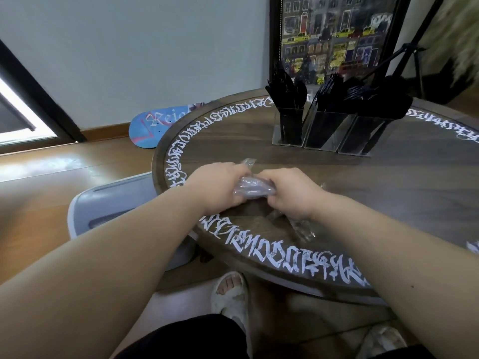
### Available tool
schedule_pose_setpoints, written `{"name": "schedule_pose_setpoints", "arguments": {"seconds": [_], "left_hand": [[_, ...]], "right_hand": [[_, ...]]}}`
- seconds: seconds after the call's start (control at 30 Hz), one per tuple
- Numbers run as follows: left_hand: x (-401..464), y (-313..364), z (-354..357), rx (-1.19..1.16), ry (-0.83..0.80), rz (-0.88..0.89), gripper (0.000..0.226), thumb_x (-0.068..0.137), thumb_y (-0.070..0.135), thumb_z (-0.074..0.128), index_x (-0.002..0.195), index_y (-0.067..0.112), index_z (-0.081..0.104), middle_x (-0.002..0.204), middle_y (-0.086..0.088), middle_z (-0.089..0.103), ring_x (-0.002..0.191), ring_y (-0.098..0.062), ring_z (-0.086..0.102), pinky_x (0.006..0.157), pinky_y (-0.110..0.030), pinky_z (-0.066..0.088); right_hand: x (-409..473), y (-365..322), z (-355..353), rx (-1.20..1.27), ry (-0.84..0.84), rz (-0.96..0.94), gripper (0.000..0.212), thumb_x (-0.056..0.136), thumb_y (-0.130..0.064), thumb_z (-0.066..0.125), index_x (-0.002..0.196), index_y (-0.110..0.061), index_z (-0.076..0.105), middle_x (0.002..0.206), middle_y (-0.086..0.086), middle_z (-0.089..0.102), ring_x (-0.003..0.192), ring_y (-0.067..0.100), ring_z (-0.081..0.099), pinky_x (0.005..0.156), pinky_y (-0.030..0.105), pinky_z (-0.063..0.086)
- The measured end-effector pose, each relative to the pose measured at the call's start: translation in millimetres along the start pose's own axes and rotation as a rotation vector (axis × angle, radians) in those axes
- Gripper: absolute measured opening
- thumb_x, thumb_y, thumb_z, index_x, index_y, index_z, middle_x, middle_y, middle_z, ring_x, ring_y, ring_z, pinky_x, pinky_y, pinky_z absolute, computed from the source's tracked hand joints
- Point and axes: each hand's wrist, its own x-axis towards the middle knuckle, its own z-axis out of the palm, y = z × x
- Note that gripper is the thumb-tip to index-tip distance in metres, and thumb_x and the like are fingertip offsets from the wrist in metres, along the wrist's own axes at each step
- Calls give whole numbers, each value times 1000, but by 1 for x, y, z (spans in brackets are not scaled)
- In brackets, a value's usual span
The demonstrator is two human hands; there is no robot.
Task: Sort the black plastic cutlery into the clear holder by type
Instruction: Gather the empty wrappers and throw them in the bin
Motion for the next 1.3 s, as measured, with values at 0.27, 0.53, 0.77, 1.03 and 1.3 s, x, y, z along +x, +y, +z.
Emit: {"name": "schedule_pose_setpoints", "arguments": {"seconds": [0.27, 0.53, 0.77, 1.03, 1.3], "left_hand": [[-83, -7, -46, 32, 307, -117, 28, 88, 37, 61, 110, 19, 60, 99, -4, 63, 96, -26, 59, 77, -35, 42], [-167, -92, -28, -87, 328, -300, 69, 76, 49, 72, 137, 36, 45, 139, -1, 40, 128, -24, 36, 105, -37, 33], [-195, -173, 50, -120, 250, -541, 67, 79, 55, 66, 139, 33, 44, 147, -3, 34, 136, -26, 24, 111, -37, 24], [-184, -210, 95, -124, 217, -658, 67, 77, 47, 67, 137, 31, 43, 150, 3, 29, 142, -26, 11, 109, -44, 26], [-190, -215, 108, -102, 308, -615, 56, 84, 34, 59, 138, 29, 42, 156, 2, 16, 146, -23, -1, 113, -44, 19]], "right_hand": [[-29, -67, -9, 235, 181, -150, 60, 85, -2, 53, 130, -42, 53, 98, -8, 69, 75, 16, 64, 77, 33, 52], [11, -152, 40, 112, 157, -259, 49, 84, -2, 56, 125, -28, 62, 98, -2, 53, 96, 18, 53, 83, 19, 37], [61, -182, 123, -212, 92, -328, 43, 83, -4, 57, 123, -20, 58, 118, 6, 50, 107, 26, 49, 86, 35, 46], [102, -195, 169, -547, -34, -487, 32, 89, -3, 44, 115, -16, 57, 116, 8, 47, 105, 29, 44, 69, 36, 41], [138, -193, 204, -576, -203, -492, 30, 86, -1, 50, 114, -12, 50, 105, 9, 60, 94, 31, 56, 70, 33, 41]]}}
